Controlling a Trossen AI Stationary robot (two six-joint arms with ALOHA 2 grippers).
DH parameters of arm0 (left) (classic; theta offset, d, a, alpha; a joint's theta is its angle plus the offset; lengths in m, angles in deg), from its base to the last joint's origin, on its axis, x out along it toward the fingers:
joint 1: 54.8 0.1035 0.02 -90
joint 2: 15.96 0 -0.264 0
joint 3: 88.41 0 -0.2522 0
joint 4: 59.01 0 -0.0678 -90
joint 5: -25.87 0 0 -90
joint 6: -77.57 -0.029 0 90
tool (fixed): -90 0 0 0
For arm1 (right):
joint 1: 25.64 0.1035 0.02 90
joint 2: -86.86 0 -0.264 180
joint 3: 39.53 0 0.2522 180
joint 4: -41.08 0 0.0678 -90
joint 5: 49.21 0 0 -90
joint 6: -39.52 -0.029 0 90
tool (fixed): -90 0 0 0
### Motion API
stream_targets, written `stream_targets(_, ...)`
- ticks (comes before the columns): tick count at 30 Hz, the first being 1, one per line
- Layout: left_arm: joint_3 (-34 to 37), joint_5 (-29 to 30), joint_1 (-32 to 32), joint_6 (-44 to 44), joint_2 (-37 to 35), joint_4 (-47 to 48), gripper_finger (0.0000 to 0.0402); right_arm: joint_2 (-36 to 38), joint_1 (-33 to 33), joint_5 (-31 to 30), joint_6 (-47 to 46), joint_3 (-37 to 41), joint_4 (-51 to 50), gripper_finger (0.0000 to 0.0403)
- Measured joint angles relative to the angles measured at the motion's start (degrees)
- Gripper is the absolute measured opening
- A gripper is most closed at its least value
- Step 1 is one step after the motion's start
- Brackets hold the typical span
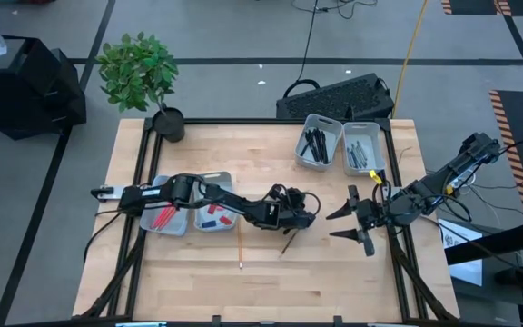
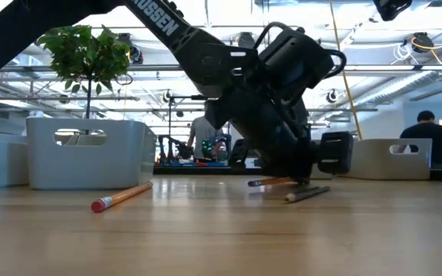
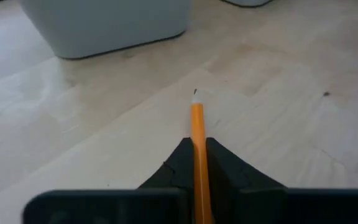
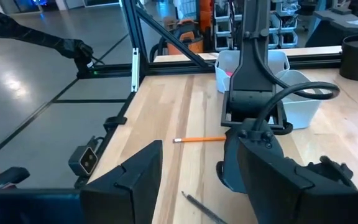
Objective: Sort crayons/erasers/pens/pencils in bins
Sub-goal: Put the yellow pencil into the bottom left gray bin
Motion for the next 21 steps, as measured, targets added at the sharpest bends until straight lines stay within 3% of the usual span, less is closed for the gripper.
stream_targets(6,0.1,0.3,0.1,-2.0,0.0,0.4,0.0097,0.0,0.0,-0.1,0.1,0.0,0.4,0.0201)
stream_targets(10,0.1,0.5,0.1,-2.0,0.0,0.7,0.0119,0.0,0.0,-0.1,0.2,0.0,1.0,0.0201)
stream_targets(14,0.1,0.3,0.1,-1.7,0.0,0.7,0.0101,0.0,0.0,-0.1,0.1,0.0,1.9,0.0201)
stream_targets(21,0.0,-1.3,-0.1,1.2,0.6,0.6,0.0032,0.0,0.0,-0.1,0.0,0.0,2.2,0.0201)
